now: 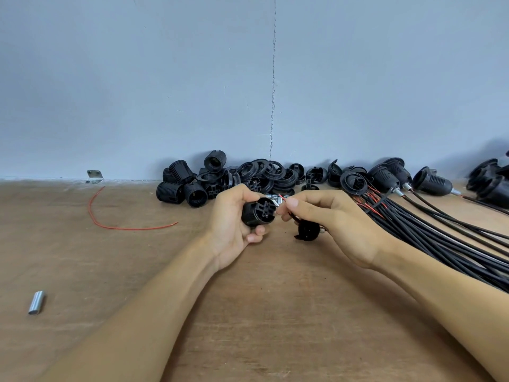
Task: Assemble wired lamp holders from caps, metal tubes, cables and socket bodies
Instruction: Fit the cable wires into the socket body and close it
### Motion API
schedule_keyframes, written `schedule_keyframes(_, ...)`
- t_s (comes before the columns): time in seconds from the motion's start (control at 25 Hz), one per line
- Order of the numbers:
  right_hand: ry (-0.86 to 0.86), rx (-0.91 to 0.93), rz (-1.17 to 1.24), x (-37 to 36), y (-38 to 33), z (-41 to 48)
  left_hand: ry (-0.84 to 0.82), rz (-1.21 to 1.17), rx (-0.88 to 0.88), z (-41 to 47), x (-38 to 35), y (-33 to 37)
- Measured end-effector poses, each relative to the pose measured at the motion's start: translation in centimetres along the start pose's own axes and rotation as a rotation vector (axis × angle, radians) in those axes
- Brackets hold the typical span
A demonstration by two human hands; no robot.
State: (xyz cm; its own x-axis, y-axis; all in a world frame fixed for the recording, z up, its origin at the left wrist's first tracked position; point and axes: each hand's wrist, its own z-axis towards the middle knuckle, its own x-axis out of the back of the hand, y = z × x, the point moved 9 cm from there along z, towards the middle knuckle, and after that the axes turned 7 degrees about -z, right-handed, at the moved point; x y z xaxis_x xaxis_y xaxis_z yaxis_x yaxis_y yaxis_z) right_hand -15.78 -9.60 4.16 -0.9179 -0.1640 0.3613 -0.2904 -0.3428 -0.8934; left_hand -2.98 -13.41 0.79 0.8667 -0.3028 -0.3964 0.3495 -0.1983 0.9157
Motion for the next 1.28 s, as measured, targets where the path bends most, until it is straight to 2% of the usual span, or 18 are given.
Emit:
schedule_keyframes(0.32,0.03,-0.038,0.005,-0.45,0.09,-0.02,-0.006,0.054,-0.011,0.16,-0.25,-0.18)
schedule_keyframes(0.6,0.103,-0.032,-0.102,-0.16,0.6,0.07,-0.027,0.087,-0.02,0.13,-0.64,-0.13)
schedule_keyframes(0.92,0.082,-0.006,-0.071,-0.2,0.57,0.03,-0.007,0.078,-0.034,0.19,-0.48,-0.06)
schedule_keyframes(1.28,0.195,0.019,-0.273,0.21,0.04,-0.38,0.052,0.076,-0.037,0.55,0.0,-0.39)
